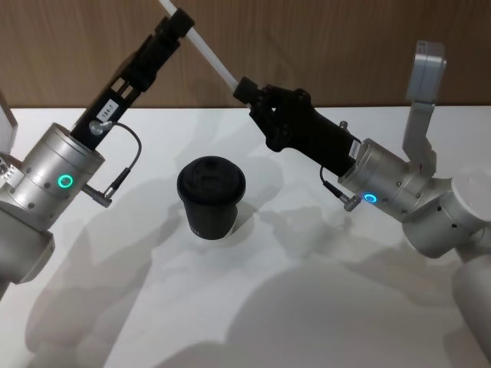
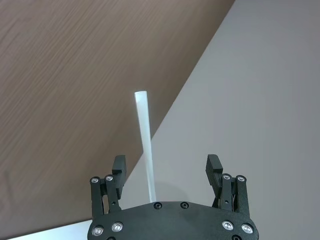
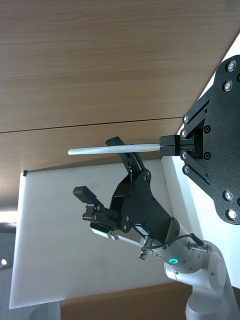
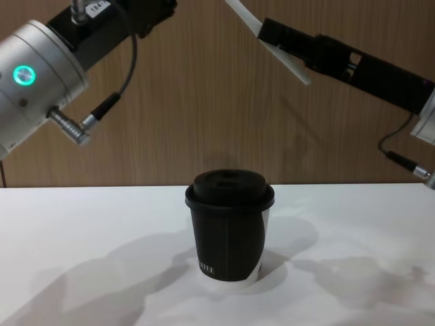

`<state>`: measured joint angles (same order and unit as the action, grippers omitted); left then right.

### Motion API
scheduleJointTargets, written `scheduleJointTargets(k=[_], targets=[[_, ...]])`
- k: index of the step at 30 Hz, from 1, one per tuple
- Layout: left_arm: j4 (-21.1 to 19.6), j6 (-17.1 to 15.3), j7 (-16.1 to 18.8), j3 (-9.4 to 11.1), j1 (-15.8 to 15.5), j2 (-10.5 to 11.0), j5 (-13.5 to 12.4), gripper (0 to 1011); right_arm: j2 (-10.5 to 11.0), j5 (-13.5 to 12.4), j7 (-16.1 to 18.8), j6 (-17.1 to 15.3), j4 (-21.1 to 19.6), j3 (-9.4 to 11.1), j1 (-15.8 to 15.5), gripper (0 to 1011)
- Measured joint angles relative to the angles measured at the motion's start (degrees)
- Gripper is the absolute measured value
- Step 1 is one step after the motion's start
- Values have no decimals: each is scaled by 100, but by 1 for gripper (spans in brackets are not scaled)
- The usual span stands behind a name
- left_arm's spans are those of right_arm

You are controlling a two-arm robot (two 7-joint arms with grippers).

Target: Pick up the straw with one hand, pass it to the other hand, and insert it into the cup.

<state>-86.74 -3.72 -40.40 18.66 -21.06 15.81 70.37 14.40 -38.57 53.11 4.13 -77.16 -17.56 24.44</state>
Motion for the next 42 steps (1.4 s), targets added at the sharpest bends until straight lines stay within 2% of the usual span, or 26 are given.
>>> scheduleJointTargets(k=[29,35,41,42], targets=[[499,-35,-33,256,-351,-164,216,1000,0,0,0,0,0,0,0,1],[571,-24,-41,293,-405,-173,233,925,0,0,0,0,0,0,0,1],[642,6,-59,331,-461,-179,247,755,0,0,0,0,0,0,0,1],[654,17,-67,338,-472,-179,250,700,0,0,0,0,0,0,0,1]])
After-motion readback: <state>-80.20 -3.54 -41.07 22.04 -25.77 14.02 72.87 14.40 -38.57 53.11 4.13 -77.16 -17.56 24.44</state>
